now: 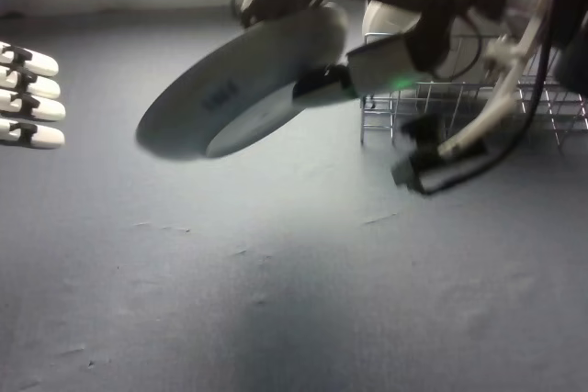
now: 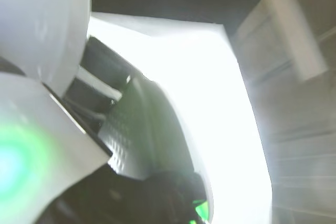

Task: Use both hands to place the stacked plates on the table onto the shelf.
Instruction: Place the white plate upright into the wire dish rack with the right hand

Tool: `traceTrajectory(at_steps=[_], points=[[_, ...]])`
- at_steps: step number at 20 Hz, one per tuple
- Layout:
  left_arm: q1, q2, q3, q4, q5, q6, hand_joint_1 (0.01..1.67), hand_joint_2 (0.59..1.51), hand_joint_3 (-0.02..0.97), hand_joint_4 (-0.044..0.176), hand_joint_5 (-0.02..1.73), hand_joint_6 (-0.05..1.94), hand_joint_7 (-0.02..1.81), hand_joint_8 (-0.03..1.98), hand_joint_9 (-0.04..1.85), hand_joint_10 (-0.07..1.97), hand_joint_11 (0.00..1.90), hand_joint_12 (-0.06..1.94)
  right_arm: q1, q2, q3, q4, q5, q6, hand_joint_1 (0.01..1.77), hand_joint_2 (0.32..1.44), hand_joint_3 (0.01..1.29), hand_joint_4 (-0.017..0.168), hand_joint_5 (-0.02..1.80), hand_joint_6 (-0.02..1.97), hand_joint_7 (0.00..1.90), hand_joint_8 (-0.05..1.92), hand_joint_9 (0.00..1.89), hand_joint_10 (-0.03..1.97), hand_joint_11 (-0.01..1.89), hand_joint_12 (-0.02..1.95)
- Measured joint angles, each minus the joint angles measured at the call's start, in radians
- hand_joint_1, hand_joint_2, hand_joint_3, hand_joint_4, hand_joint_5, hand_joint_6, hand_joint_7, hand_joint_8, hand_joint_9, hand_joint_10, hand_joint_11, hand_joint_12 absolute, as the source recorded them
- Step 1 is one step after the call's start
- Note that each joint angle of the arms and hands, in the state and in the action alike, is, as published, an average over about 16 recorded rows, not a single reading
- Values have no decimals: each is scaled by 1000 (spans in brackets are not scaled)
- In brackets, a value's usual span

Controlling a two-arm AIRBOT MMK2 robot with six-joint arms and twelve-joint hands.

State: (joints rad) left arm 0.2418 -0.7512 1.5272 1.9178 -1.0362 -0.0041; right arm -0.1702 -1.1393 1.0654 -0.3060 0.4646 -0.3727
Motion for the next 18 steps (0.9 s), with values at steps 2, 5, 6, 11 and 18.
traceTrajectory(at_steps=[2,5,6,11,18], points=[[3,7,2,-2,0,0,18,1016,11,2,22,17,12,-8,20,9,14,8,18,20,-13,43,-38,3,1359,944,13,-3,1008,811,1158,628,1155,811,1008,903],[7,17,2,-6,-1,0,15,1016,10,2,22,17,12,-8,20,9,14,9,45,50,-27,94,-100,5,1362,943,13,-4,1008,814,1160,620,1155,811,1005,904],[8,20,1,-7,-1,0,15,1017,10,2,22,17,11,-8,20,9,13,9,55,59,-30,108,-122,6,1363,943,13,-5,1008,814,1161,615,1156,810,1005,904],[11,34,-3,-19,-2,0,13,1017,10,2,21,17,12,-8,19,9,13,9,101,98,-37,151,-215,8,1365,943,14,-7,1012,815,1166,592,1155,807,1002,896],[17,44,-7,-34,-6,0,13,1016,10,2,20,17,12,-8,19,9,13,9,146,133,-31,187,-311,14,1366,943,14,-8,1018,819,1169,576,1132,828,989,886]])
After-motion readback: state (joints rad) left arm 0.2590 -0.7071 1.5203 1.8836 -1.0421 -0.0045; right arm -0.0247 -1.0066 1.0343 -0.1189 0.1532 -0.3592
